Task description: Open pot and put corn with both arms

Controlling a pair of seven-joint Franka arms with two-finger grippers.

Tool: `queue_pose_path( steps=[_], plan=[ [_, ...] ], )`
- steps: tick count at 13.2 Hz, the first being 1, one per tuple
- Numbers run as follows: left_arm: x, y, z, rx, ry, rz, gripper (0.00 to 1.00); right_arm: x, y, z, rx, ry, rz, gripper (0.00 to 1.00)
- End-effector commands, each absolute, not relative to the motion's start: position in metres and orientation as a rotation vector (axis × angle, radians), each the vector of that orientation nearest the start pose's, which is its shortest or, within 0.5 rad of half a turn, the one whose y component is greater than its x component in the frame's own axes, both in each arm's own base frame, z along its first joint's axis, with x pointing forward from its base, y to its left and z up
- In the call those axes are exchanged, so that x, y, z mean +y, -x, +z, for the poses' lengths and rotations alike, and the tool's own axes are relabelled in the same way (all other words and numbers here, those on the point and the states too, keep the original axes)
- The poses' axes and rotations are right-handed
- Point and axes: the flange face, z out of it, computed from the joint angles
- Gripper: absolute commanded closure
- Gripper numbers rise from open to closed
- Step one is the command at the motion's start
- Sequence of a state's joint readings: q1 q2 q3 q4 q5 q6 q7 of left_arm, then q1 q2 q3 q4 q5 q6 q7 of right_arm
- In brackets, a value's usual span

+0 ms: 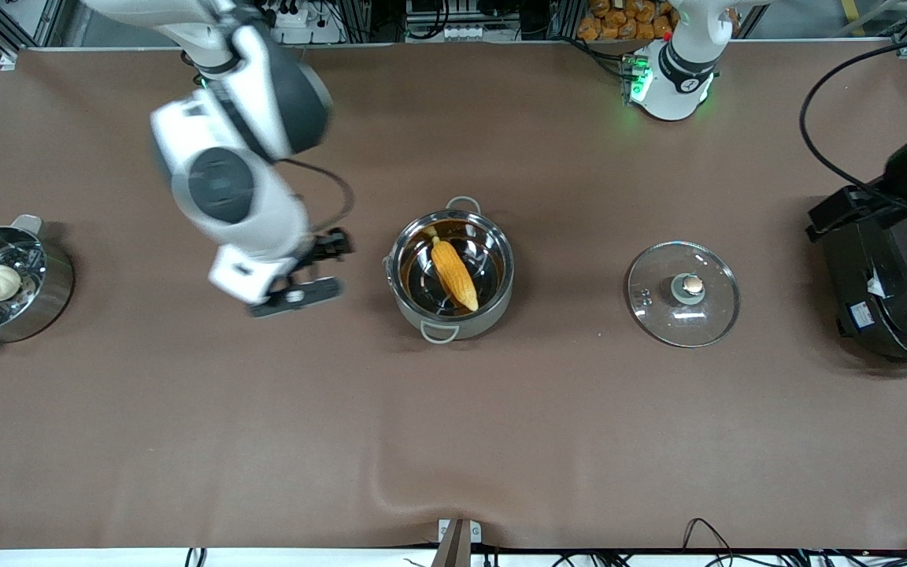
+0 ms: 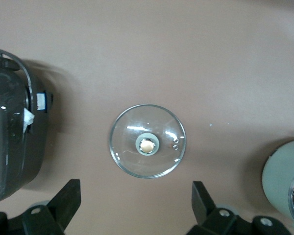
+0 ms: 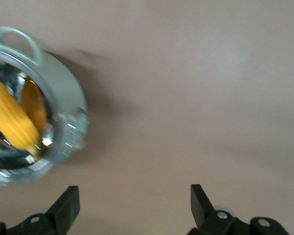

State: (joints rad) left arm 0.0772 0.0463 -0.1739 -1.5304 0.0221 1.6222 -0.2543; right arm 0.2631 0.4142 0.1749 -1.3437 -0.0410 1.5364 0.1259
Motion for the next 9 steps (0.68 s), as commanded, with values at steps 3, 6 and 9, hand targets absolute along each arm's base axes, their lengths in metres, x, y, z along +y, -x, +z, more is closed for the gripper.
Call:
queue_pose_path(
  steps=[3,6,9],
  plan=[
    [-0.063,-0.570,0.625,-0.094,3.124,-0.054,0.00,0.115,-0.594,0.488,-0.431,3.077,0.382,0.00],
    [-0.061,-0.568,0.624,-0.087,3.120,-0.023,0.00,0.090,-0.561,0.505,-0.353,3.118,0.275,0.00],
    [-0.056,-0.568,0.624,-0.046,3.121,-0.020,0.00,0.043,-0.546,0.538,-0.215,3.139,0.249,0.00]
  ],
)
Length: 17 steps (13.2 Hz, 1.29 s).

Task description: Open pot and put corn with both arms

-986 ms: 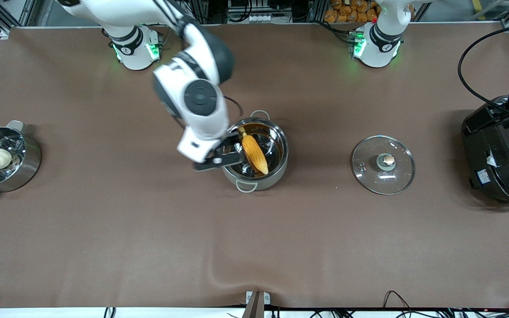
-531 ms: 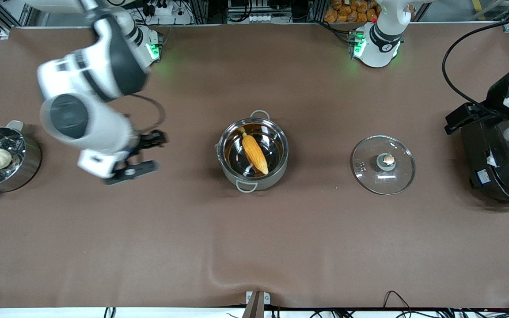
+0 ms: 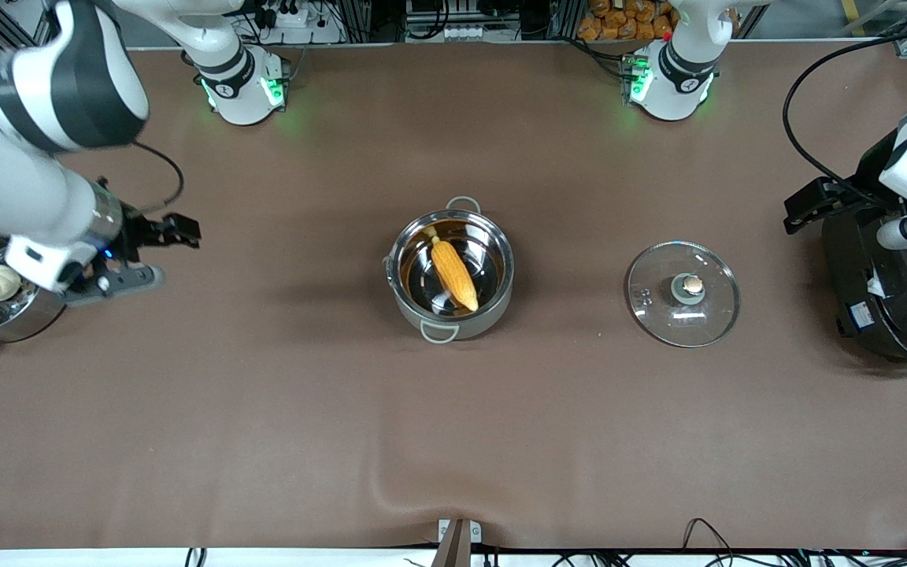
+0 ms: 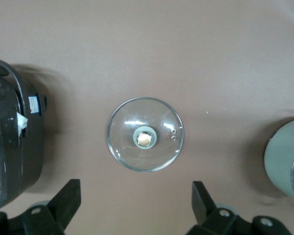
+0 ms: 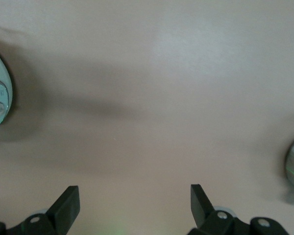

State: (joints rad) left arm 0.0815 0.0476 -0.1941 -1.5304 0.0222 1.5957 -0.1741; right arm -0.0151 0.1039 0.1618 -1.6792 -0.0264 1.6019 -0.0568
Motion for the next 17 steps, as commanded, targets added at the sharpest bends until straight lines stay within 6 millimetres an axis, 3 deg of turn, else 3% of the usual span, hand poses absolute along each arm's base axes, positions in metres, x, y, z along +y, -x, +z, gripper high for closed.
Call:
queue_pose_path(
  steps=[1,4,9,14,17],
  plan=[
    [-0.057,-0.568,0.624,-0.041,3.124,-0.019,0.00,0.022,-0.544,0.545,-0.154,3.139,0.251,0.00],
    [-0.057,-0.568,0.624,-0.044,3.124,-0.022,0.00,-0.006,-0.540,0.585,-0.065,3.120,0.235,0.00],
    [-0.054,-0.566,0.625,-0.049,3.122,-0.005,0.00,-0.025,-0.535,0.636,-0.007,3.118,0.162,0.00],
    [-0.051,-0.566,0.625,-0.058,3.123,-0.005,0.00,-0.029,-0.535,0.659,-0.001,3.122,0.078,0.00],
    [-0.049,-0.566,0.625,-0.058,3.120,-0.005,0.00,-0.033,-0.537,0.660,0.012,3.079,0.053,0.00]
  ],
)
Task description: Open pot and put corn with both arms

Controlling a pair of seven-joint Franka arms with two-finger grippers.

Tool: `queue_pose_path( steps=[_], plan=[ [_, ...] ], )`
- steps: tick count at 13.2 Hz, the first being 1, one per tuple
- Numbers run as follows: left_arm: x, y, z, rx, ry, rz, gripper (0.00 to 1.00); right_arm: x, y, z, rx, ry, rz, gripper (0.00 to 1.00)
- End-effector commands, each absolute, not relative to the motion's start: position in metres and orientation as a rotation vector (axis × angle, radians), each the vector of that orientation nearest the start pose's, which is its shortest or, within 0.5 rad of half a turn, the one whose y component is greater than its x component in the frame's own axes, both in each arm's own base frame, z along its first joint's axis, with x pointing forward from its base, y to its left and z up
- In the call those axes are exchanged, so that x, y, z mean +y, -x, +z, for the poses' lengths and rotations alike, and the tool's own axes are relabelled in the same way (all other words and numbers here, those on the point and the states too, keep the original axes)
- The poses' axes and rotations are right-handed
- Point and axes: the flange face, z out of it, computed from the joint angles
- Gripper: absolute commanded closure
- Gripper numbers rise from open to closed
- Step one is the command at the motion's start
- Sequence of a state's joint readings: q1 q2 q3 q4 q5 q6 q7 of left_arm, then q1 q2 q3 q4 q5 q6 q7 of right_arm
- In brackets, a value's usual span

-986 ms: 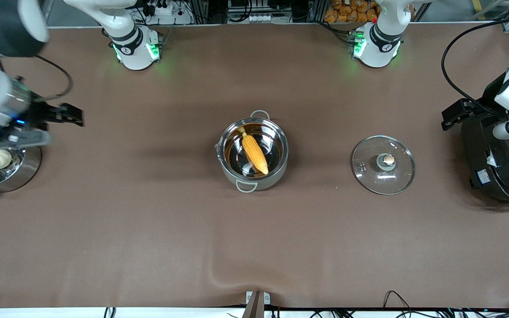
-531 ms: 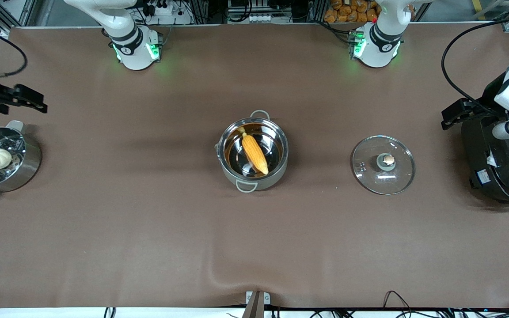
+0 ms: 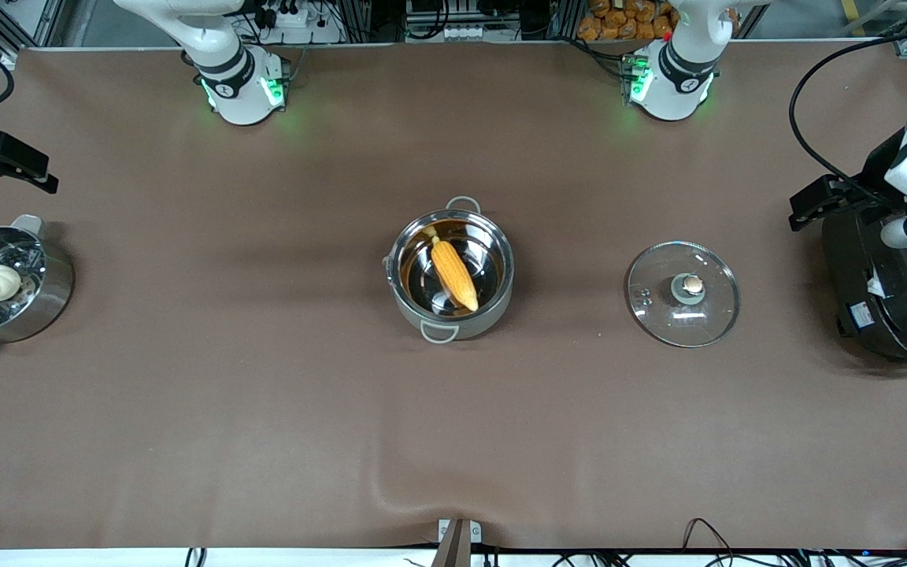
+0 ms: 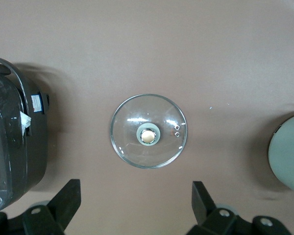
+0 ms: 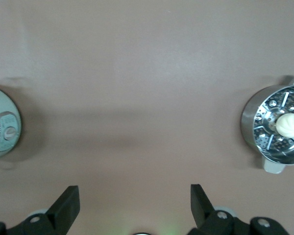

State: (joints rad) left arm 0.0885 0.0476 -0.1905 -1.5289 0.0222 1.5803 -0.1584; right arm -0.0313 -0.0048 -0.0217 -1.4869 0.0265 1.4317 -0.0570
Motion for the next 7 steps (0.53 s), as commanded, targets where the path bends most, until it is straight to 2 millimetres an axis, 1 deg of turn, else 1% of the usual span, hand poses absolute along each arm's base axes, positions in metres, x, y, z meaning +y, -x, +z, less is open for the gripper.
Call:
queue_pose_path(
  steps=[1,7],
  plan=[
    [-0.0462,-0.5661,0.6253,-0.066,3.119,-0.003,0.00,-0.0325,-0.5365,0.6603,0.010,3.079,0.055,0.00],
    [-0.0540,-0.5592,0.6277,-0.049,3.118,0.033,0.00,-0.0316,-0.5354,0.6606,0.007,3.079,0.062,0.00]
  ],
)
